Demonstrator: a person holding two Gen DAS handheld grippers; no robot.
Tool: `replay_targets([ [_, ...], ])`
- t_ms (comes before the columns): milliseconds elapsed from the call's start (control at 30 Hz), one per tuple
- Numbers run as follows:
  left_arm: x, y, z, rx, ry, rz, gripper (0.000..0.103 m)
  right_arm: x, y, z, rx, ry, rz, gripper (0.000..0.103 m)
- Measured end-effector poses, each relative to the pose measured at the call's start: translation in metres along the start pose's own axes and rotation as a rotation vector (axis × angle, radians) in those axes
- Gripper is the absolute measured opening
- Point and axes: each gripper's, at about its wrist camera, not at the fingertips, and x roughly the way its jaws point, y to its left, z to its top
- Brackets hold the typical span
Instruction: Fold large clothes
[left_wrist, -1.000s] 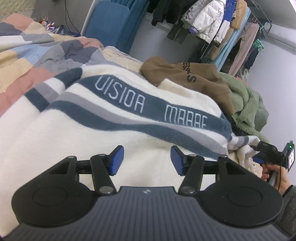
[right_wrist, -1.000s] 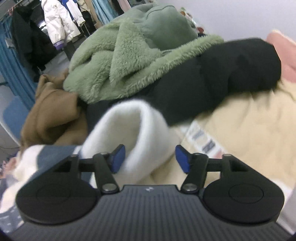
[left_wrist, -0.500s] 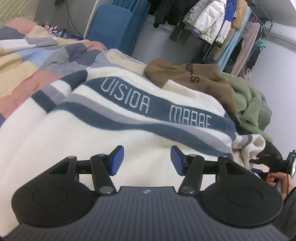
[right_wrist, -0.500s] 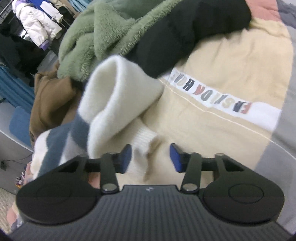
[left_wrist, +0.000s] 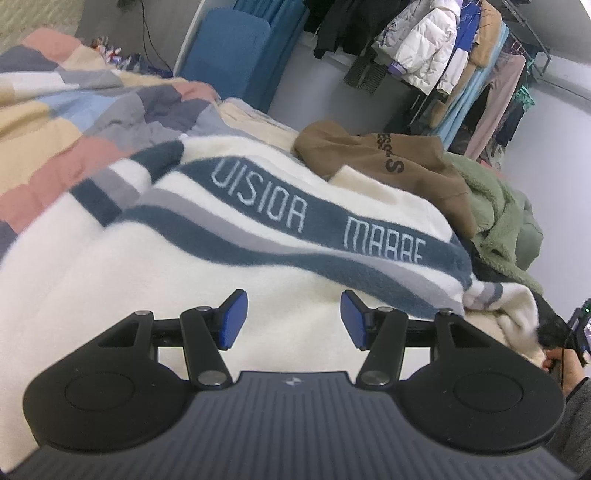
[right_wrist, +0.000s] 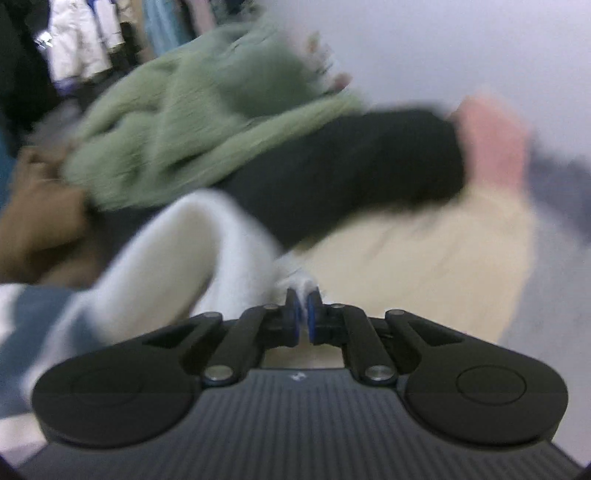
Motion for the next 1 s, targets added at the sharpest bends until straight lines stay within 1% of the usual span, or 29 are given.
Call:
replay_targets([
  [100, -0.007, 0.004, 0.006, -0.010, -0.023, 0.010, 0.062, 0.008, -0.027, 0.007, 0.046, -0.048, -0.144, 0.007],
  [167, -0.012, 0.009, 0.012, -0.017, -0.036, 0.019, 0.062, 0.014, -0.043, 0.007, 0.054, -0.073, -0.222, 0.007],
  [233, -0.020, 0.015, 0.020, -0.026, -0.057, 0.043, 0.062, 0.022, -0.056, 0.005, 0.053, -0.070, -0.264, 0.007],
  [267, -0.023, 0.019, 0.023, -0.029, -0.065, 0.053, 0.062, 0.026, -0.065, 0.002, 0.059, -0.055, -0.268, 0.007],
  [367, -0.031, 0.033, 0.038, -0.018, -0.087, 0.126, 0.062, 0.034, -0.076, -0.002, 0.067, -0.037, -0.239, 0.007],
  [400, -0.032, 0.040, 0.044, -0.021, -0.082, 0.165, 0.062, 0.033, -0.077, -0.002, 0.057, -0.038, -0.235, 0.008],
  [433, -0.032, 0.047, 0.049, -0.034, -0.074, 0.185, 0.062, 0.034, -0.074, -0.002, 0.043, -0.039, -0.234, 0.008],
  [500, -0.032, 0.068, 0.057, -0.096, -0.053, 0.216, 0.062, 0.029, -0.073, -0.006, 0.037, -0.049, -0.224, 0.010],
  [567, -0.033, 0.089, 0.063, -0.153, -0.040, 0.240, 0.062, 0.023, -0.075, -0.006, 0.060, -0.053, -0.205, 0.011],
  [633, -0.035, 0.112, 0.069, -0.220, -0.028, 0.266, 0.062, 0.019, -0.073, -0.002, 0.079, -0.048, -0.190, 0.021],
  [667, -0.036, 0.122, 0.072, -0.247, -0.023, 0.270, 0.062, 0.014, -0.072, -0.001, 0.089, -0.048, -0.167, 0.041],
  [700, -0.037, 0.134, 0.073, -0.286, -0.021, 0.277, 0.062, 0.008, -0.070, -0.002, 0.101, -0.052, -0.142, 0.059],
  [733, -0.038, 0.144, 0.072, -0.323, -0.017, 0.282, 0.062, 0.001, -0.068, -0.002, 0.110, -0.059, -0.117, 0.062],
  [833, -0.035, 0.173, 0.064, -0.457, 0.021, 0.281, 0.062, -0.015, -0.058, 0.001, 0.103, -0.044, -0.095, 0.063],
  [900, -0.030, 0.187, 0.057, -0.543, 0.063, 0.254, 0.062, -0.031, -0.047, 0.003, 0.105, -0.042, -0.064, 0.063],
  [933, -0.029, 0.192, 0.053, -0.578, 0.068, 0.242, 0.062, -0.039, -0.040, 0.003, 0.096, -0.041, -0.049, 0.063],
  [1000, -0.031, 0.196, 0.047, -0.620, 0.067, 0.226, 0.062, -0.061, -0.020, 0.001, 0.036, -0.048, 0.015, 0.063],
])
